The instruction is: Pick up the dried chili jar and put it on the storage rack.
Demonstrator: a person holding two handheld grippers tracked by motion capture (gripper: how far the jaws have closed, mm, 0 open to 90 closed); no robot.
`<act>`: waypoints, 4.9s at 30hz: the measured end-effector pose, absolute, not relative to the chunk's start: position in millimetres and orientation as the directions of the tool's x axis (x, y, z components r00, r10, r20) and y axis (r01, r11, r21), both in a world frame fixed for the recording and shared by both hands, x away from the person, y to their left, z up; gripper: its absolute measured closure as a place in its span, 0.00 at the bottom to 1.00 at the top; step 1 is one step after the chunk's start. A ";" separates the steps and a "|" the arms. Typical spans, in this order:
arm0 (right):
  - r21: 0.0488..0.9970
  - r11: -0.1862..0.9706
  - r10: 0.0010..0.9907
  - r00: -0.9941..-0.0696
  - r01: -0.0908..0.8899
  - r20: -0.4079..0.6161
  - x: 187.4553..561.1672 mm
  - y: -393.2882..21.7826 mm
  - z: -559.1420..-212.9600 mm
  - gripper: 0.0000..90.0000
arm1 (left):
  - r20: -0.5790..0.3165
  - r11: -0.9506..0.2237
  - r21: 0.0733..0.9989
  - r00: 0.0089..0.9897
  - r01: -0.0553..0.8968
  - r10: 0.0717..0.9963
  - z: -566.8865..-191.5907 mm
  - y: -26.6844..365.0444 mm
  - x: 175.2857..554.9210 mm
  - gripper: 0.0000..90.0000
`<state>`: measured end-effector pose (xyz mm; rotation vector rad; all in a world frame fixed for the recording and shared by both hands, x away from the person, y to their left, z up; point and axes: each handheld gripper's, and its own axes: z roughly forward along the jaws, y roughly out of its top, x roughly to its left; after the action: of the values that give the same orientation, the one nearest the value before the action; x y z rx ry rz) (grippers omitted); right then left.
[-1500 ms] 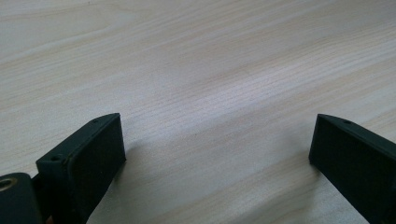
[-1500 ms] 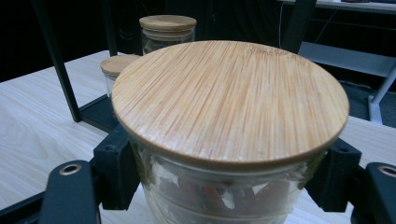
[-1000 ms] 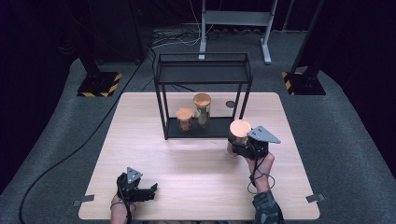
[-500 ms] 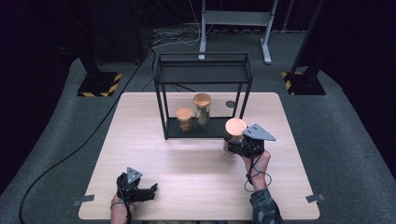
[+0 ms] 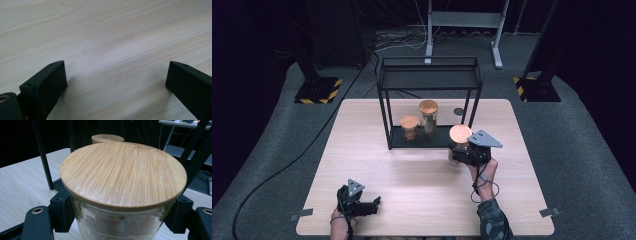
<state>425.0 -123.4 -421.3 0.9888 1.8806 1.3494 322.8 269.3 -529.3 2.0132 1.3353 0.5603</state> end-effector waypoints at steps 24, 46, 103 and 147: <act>0.951 0.195 0.853 -0.520 0.242 -0.043 447.9 -118.7 -421.0 0.27 | -0.002 -0.272 0.716 0.391 0.643 0.920 -529.2 269.4 322.8 0.03; 0.943 0.207 0.846 -0.532 0.259 -0.039 466.2 -107.2 -428.2 0.27 | -0.002 -0.271 0.717 0.390 0.643 0.921 -529.3 269.3 322.8 0.03; 0.941 0.146 0.894 -0.448 0.306 0.007 513.6 -78.9 -442.7 0.27 | -0.002 -0.272 0.716 0.392 0.643 0.920 -529.2 269.5 322.8 0.03; 0.945 0.123 0.910 -0.415 0.304 0.015 520.3 -70.7 -444.7 0.27 | -0.001 -0.273 0.716 0.392 0.642 0.920 -529.2 269.4 322.7 0.03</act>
<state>520.3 -70.7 -444.7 1.1741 1.8051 1.2983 322.7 269.4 -529.2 2.0156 1.3325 0.5607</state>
